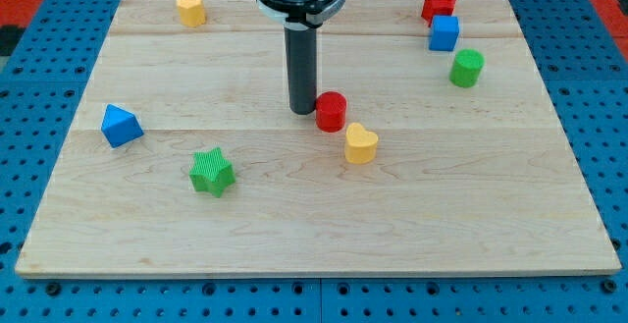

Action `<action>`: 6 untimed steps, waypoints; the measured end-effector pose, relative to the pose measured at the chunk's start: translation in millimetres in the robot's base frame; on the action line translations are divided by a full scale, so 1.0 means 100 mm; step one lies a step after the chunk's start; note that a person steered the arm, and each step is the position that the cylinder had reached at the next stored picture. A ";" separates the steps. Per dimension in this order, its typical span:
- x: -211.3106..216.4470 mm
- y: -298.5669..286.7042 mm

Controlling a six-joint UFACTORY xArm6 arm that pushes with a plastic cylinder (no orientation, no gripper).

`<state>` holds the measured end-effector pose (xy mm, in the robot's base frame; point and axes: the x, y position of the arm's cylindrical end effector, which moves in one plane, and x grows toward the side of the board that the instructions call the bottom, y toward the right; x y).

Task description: Move the red circle towards up and right

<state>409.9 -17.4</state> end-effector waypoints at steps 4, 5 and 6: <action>0.20 0.11; 0.20 0.13; 0.20 0.41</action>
